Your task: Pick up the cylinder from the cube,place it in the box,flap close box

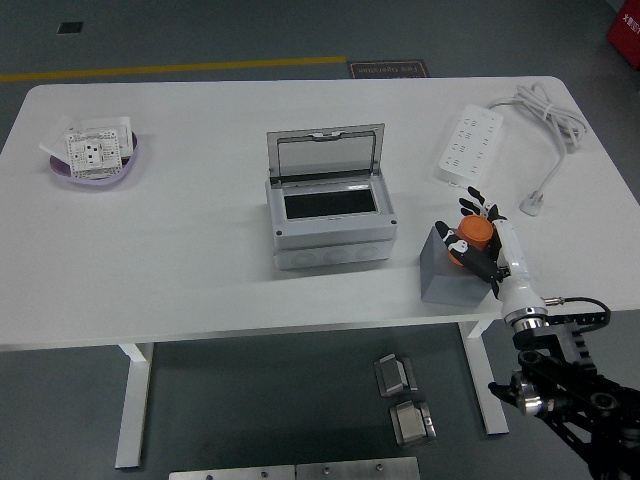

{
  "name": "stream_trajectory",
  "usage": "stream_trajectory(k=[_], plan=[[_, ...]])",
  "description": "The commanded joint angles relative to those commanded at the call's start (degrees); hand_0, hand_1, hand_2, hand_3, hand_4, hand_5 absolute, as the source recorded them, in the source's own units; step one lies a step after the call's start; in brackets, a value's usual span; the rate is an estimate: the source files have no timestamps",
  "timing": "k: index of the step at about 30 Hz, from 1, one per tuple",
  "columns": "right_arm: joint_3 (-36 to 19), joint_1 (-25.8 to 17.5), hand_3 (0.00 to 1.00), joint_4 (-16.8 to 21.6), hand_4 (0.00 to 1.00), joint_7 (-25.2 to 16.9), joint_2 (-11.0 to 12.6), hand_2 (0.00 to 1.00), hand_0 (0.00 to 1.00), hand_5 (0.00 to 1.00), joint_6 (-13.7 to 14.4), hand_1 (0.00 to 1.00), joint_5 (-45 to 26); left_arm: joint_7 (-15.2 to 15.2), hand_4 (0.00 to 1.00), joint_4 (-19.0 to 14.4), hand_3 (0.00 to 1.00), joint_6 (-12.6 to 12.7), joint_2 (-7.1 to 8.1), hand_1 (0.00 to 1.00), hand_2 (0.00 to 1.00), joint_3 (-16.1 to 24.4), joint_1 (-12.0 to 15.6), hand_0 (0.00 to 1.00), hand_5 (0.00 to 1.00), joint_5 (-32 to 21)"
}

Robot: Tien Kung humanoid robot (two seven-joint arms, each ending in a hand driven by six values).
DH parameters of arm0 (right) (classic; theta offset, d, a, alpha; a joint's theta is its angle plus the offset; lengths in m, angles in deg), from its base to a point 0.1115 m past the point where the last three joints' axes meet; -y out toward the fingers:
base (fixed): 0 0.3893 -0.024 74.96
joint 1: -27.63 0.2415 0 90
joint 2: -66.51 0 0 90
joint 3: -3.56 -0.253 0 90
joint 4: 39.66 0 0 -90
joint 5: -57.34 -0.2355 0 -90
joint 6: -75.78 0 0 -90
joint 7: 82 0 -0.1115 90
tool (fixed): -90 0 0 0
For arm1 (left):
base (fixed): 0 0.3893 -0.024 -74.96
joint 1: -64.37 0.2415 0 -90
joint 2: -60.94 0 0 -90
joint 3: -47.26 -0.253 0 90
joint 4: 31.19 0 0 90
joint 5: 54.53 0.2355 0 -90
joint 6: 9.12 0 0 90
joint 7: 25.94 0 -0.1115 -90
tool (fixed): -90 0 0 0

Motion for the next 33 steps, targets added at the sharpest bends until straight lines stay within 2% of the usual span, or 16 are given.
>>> stream_trajectory(k=[3,4,10,11,16,17,22,23,28,29,33], plan=[[0.09,0.00,0.925,0.04,0.666,0.06,0.02,0.857,0.890,0.183,0.03,0.884,0.01,-0.03,0.641,-0.01,0.643,-0.01,-0.01,0.655,0.608,0.00,-0.04,0.655,0.409,-0.02],[0.12,0.00,0.800,0.06,0.352,0.09,0.03,0.796,0.866,0.050,0.06,0.858,0.01,-0.05,0.641,-0.01,0.644,-0.01,-0.02,0.655,0.608,0.00,-0.06,0.655,0.406,-0.03],[0.24,-0.03,0.800,0.29,0.352,0.96,0.09,0.796,0.866,0.050,0.25,0.858,0.62,-0.08,0.641,-0.01,0.644,-0.02,-0.03,0.655,0.608,0.00,-0.11,0.655,0.406,-0.06],[0.27,-0.03,0.650,0.33,0.085,1.13,0.10,0.694,0.843,0.021,0.31,0.816,0.83,-0.08,0.643,-0.01,0.644,-0.02,-0.04,0.655,0.608,0.00,-0.10,0.655,0.401,-0.07],[0.40,-0.03,0.650,0.58,0.085,1.67,0.14,0.694,0.843,0.021,0.72,0.816,1.70,-0.08,0.643,-0.01,0.644,-0.02,-0.06,0.655,0.608,0.00,-0.06,0.655,0.401,-0.11],[0.39,-0.04,0.503,0.67,0.002,1.79,0.13,0.597,0.803,0.002,0.82,0.693,1.99,-0.09,0.646,-0.02,0.645,-0.02,-0.07,0.655,0.608,0.00,-0.06,0.654,0.396,-0.12],[0.39,-0.06,0.503,1.35,0.002,2.39,0.14,0.597,0.803,0.002,1.42,0.693,3.81,-0.14,0.646,-0.02,0.645,-0.02,-0.12,0.655,0.608,0.00,-0.06,0.654,0.396,-0.29],[0.40,-0.07,0.445,1.52,0.002,2.53,0.16,0.572,0.782,0.002,1.56,0.660,4.18,-0.14,0.649,-0.02,0.645,-0.03,-0.12,0.655,0.608,0.00,-0.05,0.655,0.397,-0.30],[0.46,0.00,0.445,2.60,0.002,3.63,0.22,0.572,0.782,0.002,2.69,0.660,6.83,-0.13,0.649,-0.02,0.645,-0.02,-0.12,0.655,0.608,0.00,0.01,0.655,0.397,-0.35],[0.49,0.04,0.400,2.76,0.002,3.88,0.22,0.545,0.747,0.002,2.89,0.630,7.36,-0.13,0.652,-0.02,0.647,-0.02,-0.13,0.655,0.609,0.00,0.01,0.655,0.398,-0.35],[0.78,0.35,0.400,3.21,0.002,4.98,0.24,0.545,0.747,0.002,3.59,0.630,9.58,-0.15,0.652,-0.04,0.647,-0.03,-0.17,0.655,0.609,0.00,0.05,0.655,0.398,-0.35]])
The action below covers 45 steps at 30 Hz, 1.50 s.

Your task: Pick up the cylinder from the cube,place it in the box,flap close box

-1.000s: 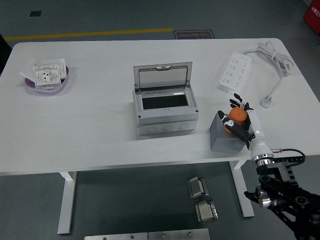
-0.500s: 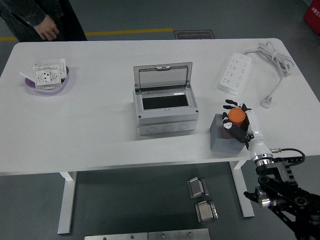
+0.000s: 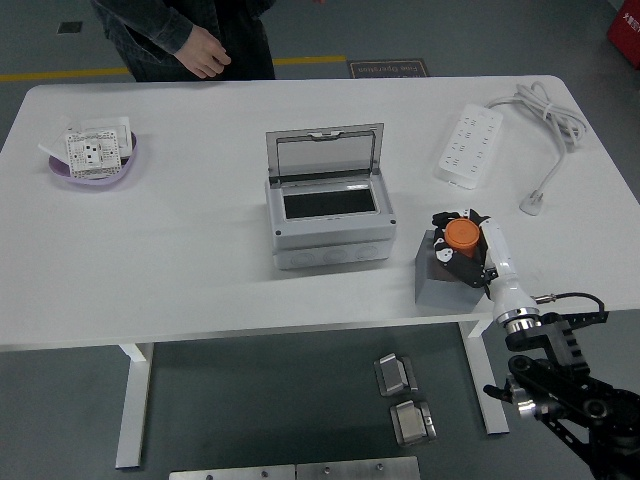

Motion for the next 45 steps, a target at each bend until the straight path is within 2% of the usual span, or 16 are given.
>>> stream_trajectory(k=[17,21,22,27,31,32,37,38,43,44,45], plan=[[-0.33,2.27,0.374,0.10,0.002,2.77,0.65,0.553,0.760,0.002,1.49,0.636,6.16,0.15,0.670,-0.01,0.651,0.00,-0.02,0.655,0.611,0.04,0.13,0.655,0.412,0.25],[-0.46,3.34,0.370,-0.02,0.002,3.07,0.94,0.556,0.760,0.002,2.61,0.637,6.97,0.19,0.671,0.03,0.652,0.00,0.04,0.656,0.613,0.01,0.25,0.655,0.415,0.19],[-0.34,3.98,0.370,0.09,0.002,3.02,1.11,0.556,0.760,0.002,3.29,0.637,7.04,0.21,0.671,0.03,0.652,0.00,0.05,0.656,0.613,0.01,0.32,0.655,0.415,0.18],[0.27,6.84,0.370,0.82,0.002,2.54,1.74,0.556,0.760,0.002,3.29,0.638,6.64,0.28,0.672,0.05,0.652,-0.03,0.04,0.655,0.614,0.00,0.47,0.655,0.417,0.23],[1.62,10.68,0.370,1.66,0.002,4.02,1.78,0.556,0.760,0.002,3.29,0.638,8.22,0.21,0.672,0.07,0.652,0.00,0.19,0.655,0.614,0.00,0.22,0.655,0.417,0.23],[2.17,11.71,0.357,1.83,0.008,4.61,1.71,0.539,0.556,0.002,3.29,0.563,8.85,0.21,0.672,0.07,0.652,0.00,0.23,0.655,0.614,0.00,0.17,0.655,0.420,0.24],[6.25,16.87,0.357,1.99,0.008,8.94,0.72,0.539,0.556,0.002,3.29,0.563,13.81,0.50,0.672,0.10,0.652,-0.02,0.38,0.655,0.614,0.60,0.17,0.655,0.420,0.98],[6.95,17.67,0.238,1.91,0.002,9.75,0.47,0.373,0.002,0.002,3.29,0.166,14.72,0.57,0.673,0.11,0.652,-0.02,0.40,0.656,0.613,0.74,0.19,0.655,0.421,1.14],[11.68,22.71,0.238,0.53,0.002,15.58,-1.83,0.373,0.002,0.002,2.24,0.166,20.40,0.93,0.673,0.16,0.652,-0.03,0.57,0.656,0.613,1.45,0.26,0.655,0.421,2.00],[12.48,23.48,0.216,0.23,0.002,16.60,-2.19,0.320,0.002,0.002,1.82,0.083,21.16,0.97,0.674,0.17,0.652,-0.03,0.60,0.655,0.613,1.54,0.25,0.655,0.423,2.11],[13.51,24.42,0.216,-0.22,0.002,17.76,-2.60,0.320,0.002,0.002,1.28,0.083,21.79,1.03,0.674,0.17,0.652,-0.04,0.65,0.655,0.613,1.64,0.24,0.655,0.423,2.26]])
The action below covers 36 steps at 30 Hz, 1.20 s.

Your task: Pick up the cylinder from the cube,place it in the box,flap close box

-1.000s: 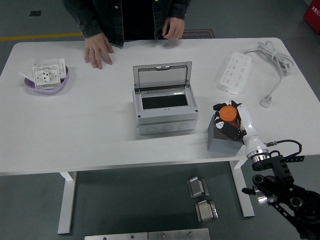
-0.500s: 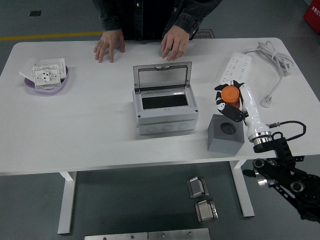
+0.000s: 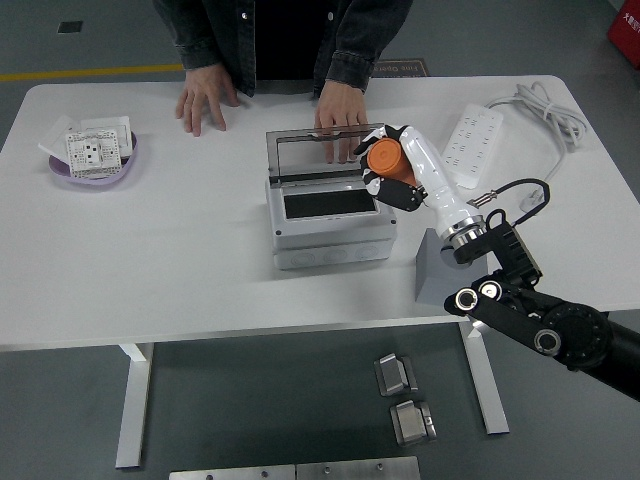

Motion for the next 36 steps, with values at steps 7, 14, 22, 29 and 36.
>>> stream_trajectory(k=[7,14,22,29,36], plan=[[7.00,5.47,0.203,-4.33,0.002,2.97,-2.10,0.292,0.002,0.002,-1.75,0.032,-0.32,0.35,0.674,0.01,0.651,0.00,0.29,0.655,0.613,0.67,-0.17,0.655,0.425,0.99],[14.11,10.68,0.201,-10.30,0.002,2.66,-3.89,0.288,0.002,0.002,-2.55,0.033,-4.34,0.65,0.674,0.02,0.651,-0.01,0.49,0.655,0.613,1.30,-0.42,0.655,0.426,2.00],[21.66,15.38,0.201,-14.95,0.002,1.23,-6.09,0.287,0.002,0.002,-3.37,0.040,-7.78,0.86,0.673,0.01,0.650,-0.04,0.58,0.656,0.612,1.76,-0.73,0.655,0.425,2.78],[23.89,17.52,0.256,-17.23,0.002,-0.20,-7.43,0.299,0.002,0.002,-5.71,0.059,-8.15,0.78,0.668,-0.03,0.648,-0.06,0.57,0.656,0.612,1.66,-0.96,0.655,0.422,2.73],[25.39,18.84,0.620,-19.30,0.216,0.08,-8.31,0.479,0.002,0.002,-8.29,0.169,-4.56,0.60,0.665,-0.17,0.647,-0.04,0.53,0.655,0.611,1.25,-1.19,0.655,0.422,2.58]])
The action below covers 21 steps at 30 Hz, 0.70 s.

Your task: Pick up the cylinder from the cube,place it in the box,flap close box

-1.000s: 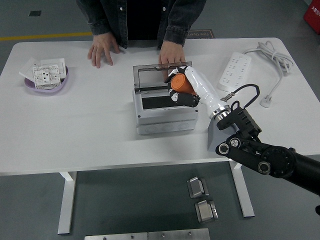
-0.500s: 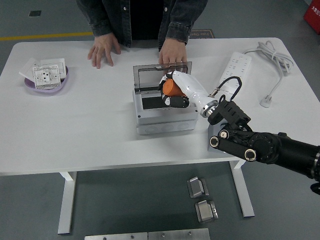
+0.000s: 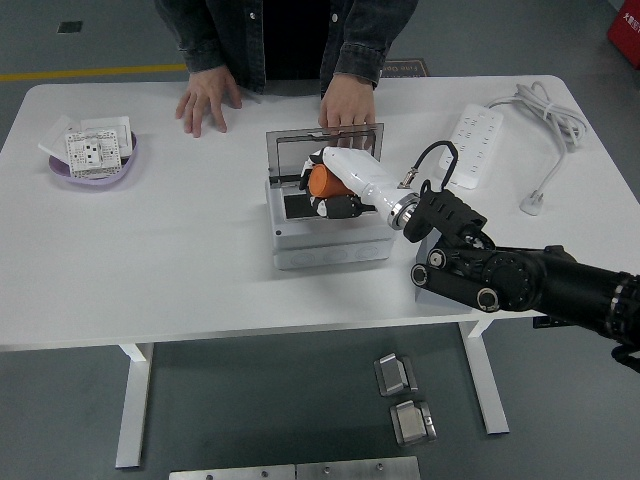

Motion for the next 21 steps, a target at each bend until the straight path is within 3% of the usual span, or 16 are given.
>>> stream_trajectory(k=[4,5,10,11,21], plan=[[0.88,0.39,0.620,-0.84,0.216,0.58,-0.19,0.479,0.002,0.002,-0.28,0.169,1.92,-0.19,0.665,-0.06,0.647,0.00,-0.07,0.655,0.611,-0.37,-0.12,0.655,0.422,-0.29],[1.05,0.47,0.915,-1.00,0.524,0.70,-0.21,0.682,0.537,0.108,-0.32,0.578,2.30,-0.21,0.664,-0.06,0.647,0.00,-0.09,0.655,0.612,-0.42,-0.13,0.655,0.425,-0.32],[1.33,0.65,0.915,-1.55,0.524,0.78,-0.25,0.682,0.537,0.108,-0.29,0.578,3.30,-0.19,0.664,-0.08,0.647,0.00,-0.15,0.655,0.612,-0.44,-0.12,0.655,0.425,-0.25],[1.35,0.67,0.985,-1.67,0.606,0.70,-0.23,0.807,0.824,0.025,-0.28,0.752,3.37,-0.22,0.661,-0.09,0.647,0.00,-0.16,0.655,0.611,-0.51,-0.15,0.655,0.423,-0.31],[1.38,0.61,0.998,-2.24,0.648,0.03,-0.13,0.830,0.882,0.027,-0.10,0.798,3.74,-0.39,0.660,-0.13,0.647,0.01,-0.29,0.655,0.612,-0.89,-0.40,0.655,0.423,-0.46]])
